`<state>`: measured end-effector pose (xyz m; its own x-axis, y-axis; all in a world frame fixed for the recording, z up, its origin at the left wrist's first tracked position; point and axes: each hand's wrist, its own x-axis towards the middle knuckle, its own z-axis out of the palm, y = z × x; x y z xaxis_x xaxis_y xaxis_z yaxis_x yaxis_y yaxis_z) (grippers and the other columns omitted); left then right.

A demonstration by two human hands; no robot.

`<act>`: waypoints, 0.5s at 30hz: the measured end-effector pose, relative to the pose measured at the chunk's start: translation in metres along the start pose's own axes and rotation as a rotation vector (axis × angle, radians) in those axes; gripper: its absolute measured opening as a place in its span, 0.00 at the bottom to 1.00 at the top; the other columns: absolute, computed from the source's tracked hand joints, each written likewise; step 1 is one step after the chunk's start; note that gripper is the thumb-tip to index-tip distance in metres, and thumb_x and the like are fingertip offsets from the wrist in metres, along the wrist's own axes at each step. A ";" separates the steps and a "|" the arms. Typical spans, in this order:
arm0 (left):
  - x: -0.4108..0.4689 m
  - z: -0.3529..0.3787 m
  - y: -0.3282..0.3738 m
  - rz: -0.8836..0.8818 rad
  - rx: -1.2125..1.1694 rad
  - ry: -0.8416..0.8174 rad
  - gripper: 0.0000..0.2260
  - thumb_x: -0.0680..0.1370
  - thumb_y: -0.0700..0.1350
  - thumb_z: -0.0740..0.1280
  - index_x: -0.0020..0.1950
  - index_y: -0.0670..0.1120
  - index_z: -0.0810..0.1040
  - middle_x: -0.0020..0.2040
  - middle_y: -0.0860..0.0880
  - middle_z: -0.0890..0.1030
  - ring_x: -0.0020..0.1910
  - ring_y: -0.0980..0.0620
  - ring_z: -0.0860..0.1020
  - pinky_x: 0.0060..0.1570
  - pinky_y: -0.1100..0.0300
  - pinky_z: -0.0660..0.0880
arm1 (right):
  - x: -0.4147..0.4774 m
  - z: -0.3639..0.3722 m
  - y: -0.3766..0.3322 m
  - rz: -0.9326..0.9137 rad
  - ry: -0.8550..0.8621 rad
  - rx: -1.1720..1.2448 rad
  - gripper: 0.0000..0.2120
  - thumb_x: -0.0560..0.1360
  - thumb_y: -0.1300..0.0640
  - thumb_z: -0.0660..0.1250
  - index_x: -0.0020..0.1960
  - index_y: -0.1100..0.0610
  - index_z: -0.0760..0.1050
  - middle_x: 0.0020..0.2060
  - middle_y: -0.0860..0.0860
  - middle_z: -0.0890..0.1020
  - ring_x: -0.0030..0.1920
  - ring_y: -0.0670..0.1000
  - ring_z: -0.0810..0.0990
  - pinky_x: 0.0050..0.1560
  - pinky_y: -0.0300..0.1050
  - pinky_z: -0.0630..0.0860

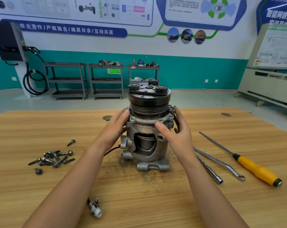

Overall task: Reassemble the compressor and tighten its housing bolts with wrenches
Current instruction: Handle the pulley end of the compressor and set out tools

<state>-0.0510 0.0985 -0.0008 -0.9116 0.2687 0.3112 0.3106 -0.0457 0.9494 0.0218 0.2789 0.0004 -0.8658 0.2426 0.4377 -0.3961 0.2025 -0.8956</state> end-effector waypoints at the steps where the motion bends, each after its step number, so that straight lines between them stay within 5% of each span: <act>1: 0.000 0.002 -0.001 0.033 -0.021 0.050 0.16 0.81 0.54 0.56 0.61 0.50 0.76 0.56 0.55 0.82 0.57 0.57 0.78 0.53 0.60 0.76 | 0.000 0.000 0.000 -0.012 0.018 -0.015 0.53 0.54 0.31 0.72 0.74 0.48 0.60 0.70 0.43 0.68 0.70 0.43 0.65 0.62 0.34 0.65; 5: 0.003 0.007 -0.002 0.074 -0.038 0.179 0.14 0.79 0.51 0.58 0.56 0.45 0.78 0.47 0.53 0.84 0.47 0.58 0.81 0.40 0.67 0.76 | -0.003 0.001 0.002 -0.039 0.088 -0.068 0.51 0.55 0.30 0.72 0.72 0.50 0.63 0.69 0.43 0.69 0.68 0.43 0.67 0.68 0.45 0.67; 10: 0.011 0.005 0.002 -0.023 -0.096 0.238 0.15 0.76 0.56 0.62 0.45 0.46 0.80 0.43 0.49 0.84 0.48 0.50 0.81 0.48 0.56 0.77 | -0.014 0.004 0.004 -0.116 0.177 -0.068 0.33 0.60 0.37 0.71 0.62 0.45 0.69 0.60 0.39 0.73 0.60 0.32 0.68 0.57 0.21 0.64; 15: 0.017 0.005 0.004 -0.135 -0.185 0.293 0.15 0.76 0.55 0.64 0.45 0.44 0.80 0.40 0.49 0.85 0.43 0.51 0.82 0.41 0.57 0.76 | -0.018 0.009 -0.001 -0.200 0.228 -0.082 0.28 0.62 0.42 0.72 0.58 0.50 0.72 0.57 0.40 0.73 0.59 0.34 0.69 0.57 0.23 0.64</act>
<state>-0.0646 0.1074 0.0079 -0.9878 -0.0016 0.1554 0.1523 -0.2092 0.9659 0.0347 0.2656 -0.0075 -0.6784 0.3950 0.6195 -0.5175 0.3417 -0.7845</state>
